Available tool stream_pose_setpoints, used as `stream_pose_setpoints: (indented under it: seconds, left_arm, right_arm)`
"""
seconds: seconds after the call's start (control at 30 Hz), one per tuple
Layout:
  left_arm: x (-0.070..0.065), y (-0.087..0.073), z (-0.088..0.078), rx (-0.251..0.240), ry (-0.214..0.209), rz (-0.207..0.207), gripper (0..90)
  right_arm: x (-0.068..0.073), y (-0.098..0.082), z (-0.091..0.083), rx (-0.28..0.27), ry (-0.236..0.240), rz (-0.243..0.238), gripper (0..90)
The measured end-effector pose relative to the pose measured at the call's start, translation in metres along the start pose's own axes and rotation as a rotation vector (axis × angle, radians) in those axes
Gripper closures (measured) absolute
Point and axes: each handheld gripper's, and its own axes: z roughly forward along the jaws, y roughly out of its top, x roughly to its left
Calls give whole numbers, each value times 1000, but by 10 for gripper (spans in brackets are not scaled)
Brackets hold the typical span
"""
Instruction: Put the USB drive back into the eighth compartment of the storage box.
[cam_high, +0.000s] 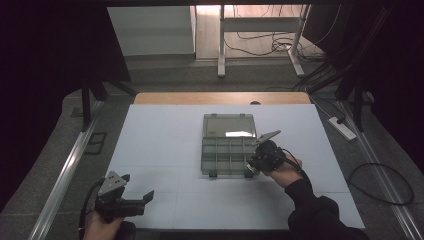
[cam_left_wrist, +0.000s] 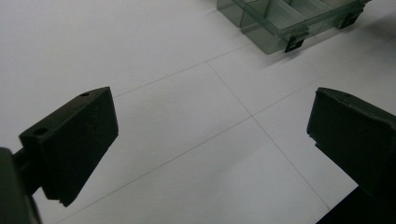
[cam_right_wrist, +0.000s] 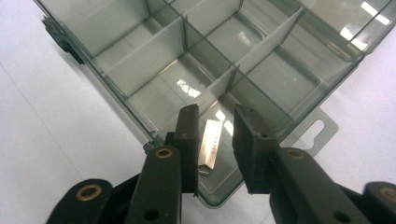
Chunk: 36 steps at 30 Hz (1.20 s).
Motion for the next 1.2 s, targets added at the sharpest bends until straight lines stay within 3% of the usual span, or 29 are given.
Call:
stream_pose_setpoints:
  seconds: [0.43,0.83,1.03,1.2]
  left_arm:
    - [0,0,0,1,-1,-1,20]
    - [0,0,0,3,-2,-1,20]
    - [0,0,0,3,-2,-3,20]
    - [1,0,0,3,-2,-5,20]
  right_arm:
    - [3,0,-10,-39,13,18,521]
    - [1,-2,-10,-29,28,59,264]
    - [3,-3,-14,-29,59,68,154]
    - [3,-5,-18,-50,43,69,71]
